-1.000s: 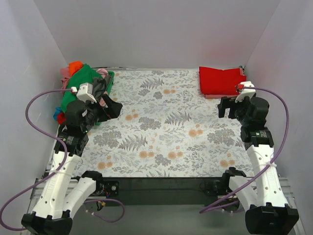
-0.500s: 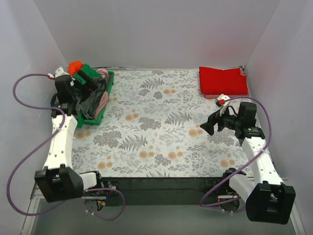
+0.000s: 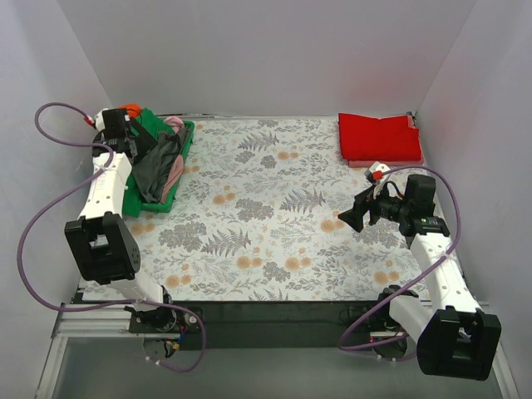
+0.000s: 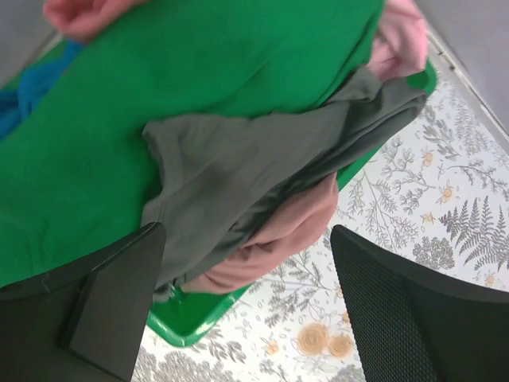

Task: Fold and stack the t-shirts
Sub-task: Grab the tshirt from the pile

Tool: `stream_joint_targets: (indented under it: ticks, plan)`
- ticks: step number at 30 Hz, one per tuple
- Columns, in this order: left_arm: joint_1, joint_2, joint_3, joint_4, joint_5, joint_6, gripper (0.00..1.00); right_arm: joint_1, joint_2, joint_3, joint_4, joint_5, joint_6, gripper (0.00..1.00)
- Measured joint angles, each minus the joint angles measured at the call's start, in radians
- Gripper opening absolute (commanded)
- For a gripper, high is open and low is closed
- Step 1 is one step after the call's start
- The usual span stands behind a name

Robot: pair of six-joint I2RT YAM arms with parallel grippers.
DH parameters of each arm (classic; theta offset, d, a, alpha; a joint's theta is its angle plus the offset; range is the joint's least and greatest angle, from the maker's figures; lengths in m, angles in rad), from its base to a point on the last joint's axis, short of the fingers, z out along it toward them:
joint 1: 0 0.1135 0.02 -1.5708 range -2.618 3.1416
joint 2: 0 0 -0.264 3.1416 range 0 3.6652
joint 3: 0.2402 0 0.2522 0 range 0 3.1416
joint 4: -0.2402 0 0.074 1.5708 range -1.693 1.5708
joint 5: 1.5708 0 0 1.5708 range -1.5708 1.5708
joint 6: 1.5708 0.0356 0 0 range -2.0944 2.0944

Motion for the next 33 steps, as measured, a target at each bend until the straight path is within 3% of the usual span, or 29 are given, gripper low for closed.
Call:
stream_joint_targets:
  ticks: [5, 10, 20, 24, 28, 32, 33]
  plan:
    - [0.0, -0.011, -0.003, 0.153, 0.03, 0.166, 0.83, 0.0, 0.002, 0.0, 0.0, 0.0, 0.007, 0.94]
    - [0.009, 0.035, 0.05, 0.241, 0.031, 0.283, 0.72, 0.0, 0.002, 0.0, 0.0, 0.0, 0.01, 0.93]
    - [0.055, 0.228, 0.156, 0.264, 0.057, 0.385, 0.58, 0.0, 0.002, 0.0, -0.001, -0.006, 0.018, 0.92]
    - [0.054, 0.278, 0.186, 0.256, 0.056, 0.401, 0.4, 0.0, 0.003, 0.0, -0.001, -0.007, 0.018, 0.92]
    - [0.054, 0.301, 0.211, 0.241, 0.05, 0.41, 0.29, 0.0, 0.003, 0.0, -0.001, -0.007, 0.018, 0.92]
    - [0.056, 0.307, 0.221, 0.236, 0.044, 0.411, 0.04, 0.0, 0.003, 0.0, -0.001, -0.007, 0.018, 0.91]
    - [0.056, 0.307, 0.222, 0.236, 0.044, 0.407, 0.04, 0.0, 0.003, 0.0, -0.001, -0.007, 0.018, 0.91]
